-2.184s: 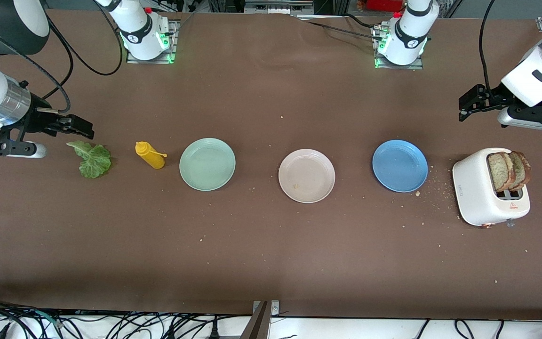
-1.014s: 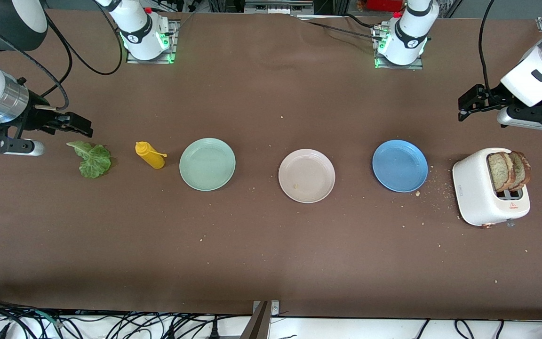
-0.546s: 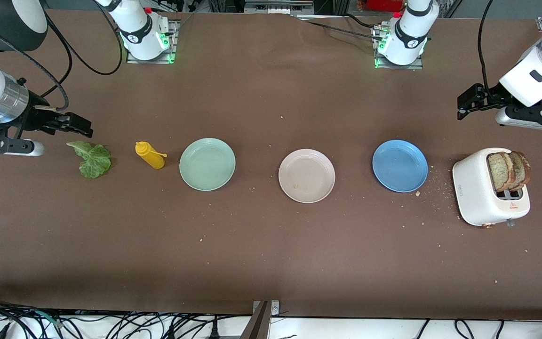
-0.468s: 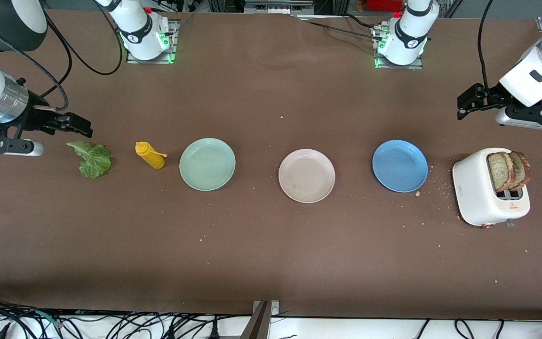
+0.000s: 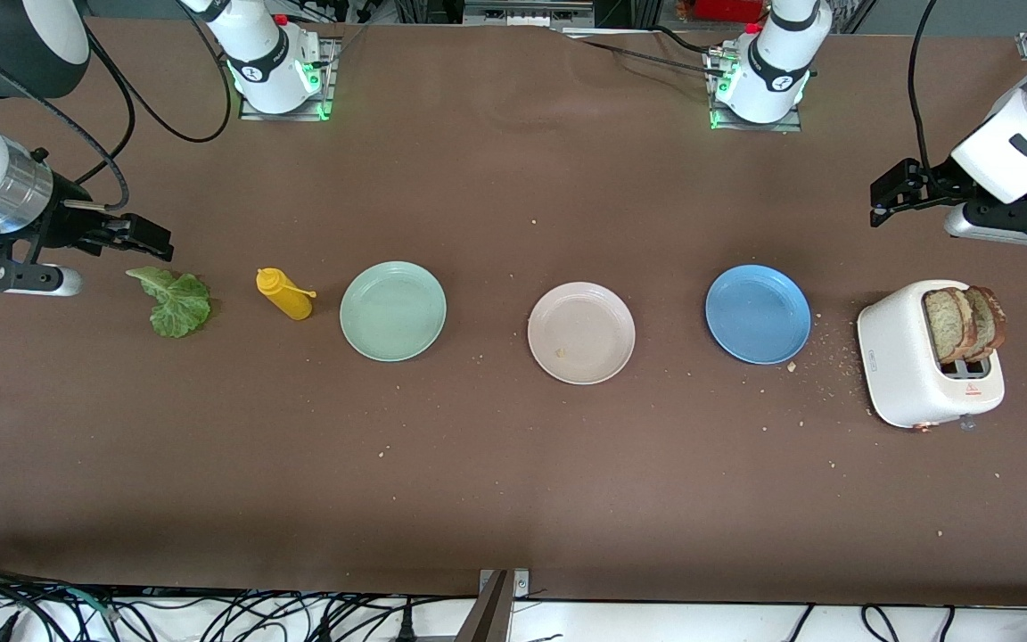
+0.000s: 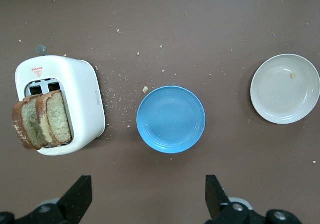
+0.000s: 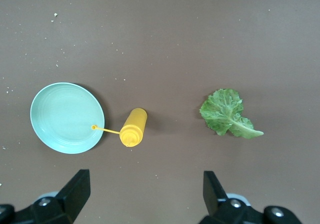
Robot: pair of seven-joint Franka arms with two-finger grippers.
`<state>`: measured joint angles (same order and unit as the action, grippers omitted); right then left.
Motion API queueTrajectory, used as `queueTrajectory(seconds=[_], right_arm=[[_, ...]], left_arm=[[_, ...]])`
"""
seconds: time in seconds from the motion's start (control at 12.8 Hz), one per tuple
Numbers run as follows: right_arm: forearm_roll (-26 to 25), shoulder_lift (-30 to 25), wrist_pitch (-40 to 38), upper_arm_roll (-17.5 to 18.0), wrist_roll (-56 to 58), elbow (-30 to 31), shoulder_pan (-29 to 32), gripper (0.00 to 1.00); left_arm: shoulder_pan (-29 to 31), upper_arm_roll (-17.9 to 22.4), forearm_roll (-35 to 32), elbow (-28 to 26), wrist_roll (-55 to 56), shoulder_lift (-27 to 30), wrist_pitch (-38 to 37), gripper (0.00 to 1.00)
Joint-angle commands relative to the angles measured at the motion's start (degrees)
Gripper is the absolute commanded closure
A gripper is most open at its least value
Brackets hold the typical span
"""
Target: Make sandwich in beige plate with both arms
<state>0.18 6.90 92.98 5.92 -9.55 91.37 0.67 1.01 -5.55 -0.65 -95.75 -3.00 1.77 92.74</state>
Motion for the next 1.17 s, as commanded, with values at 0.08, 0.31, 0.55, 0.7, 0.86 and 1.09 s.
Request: queueTrajectory(seconds=[0.08, 0.31, 0.55, 0.7, 0.86, 1.09], right_arm=[[-0.6, 0.0, 0.3, 0.2, 0.4, 0.1, 0.5, 0.0], [-0.6, 0.0, 0.3, 0.2, 0.4, 0.1, 0.5, 0.0], [-0.6, 0.1, 0.3, 0.2, 0.4, 0.2, 0.5, 0.0], [-0.6, 0.1, 0.4, 0.2, 0.4, 0.1, 0.5, 0.0], [-0.6, 0.3, 0.4, 0.2, 0.4, 0.1, 0.5, 0.0], [-0.6, 0.4, 0.5, 0.2, 0.4, 0.1, 0.5, 0.0]], left_arm=[[0.3, 0.1, 0.9, 1.1, 0.1, 0.0, -2.3, 0.0], [0.2, 0.0, 0.9, 1.4, 0.2, -0.1, -2.7, 0.0], [0.2, -0.1, 0.9, 1.4, 0.2, -0.1, -2.8, 0.0], [0.3, 0.1, 0.9, 1.4, 0.2, -0.1, -2.8, 0.0], [0.2, 0.1, 0.9, 1.4, 0.2, -0.1, -2.8, 0.0], [0.2, 0.0, 0.9, 1.4, 0.2, -0.1, -2.8, 0.0]])
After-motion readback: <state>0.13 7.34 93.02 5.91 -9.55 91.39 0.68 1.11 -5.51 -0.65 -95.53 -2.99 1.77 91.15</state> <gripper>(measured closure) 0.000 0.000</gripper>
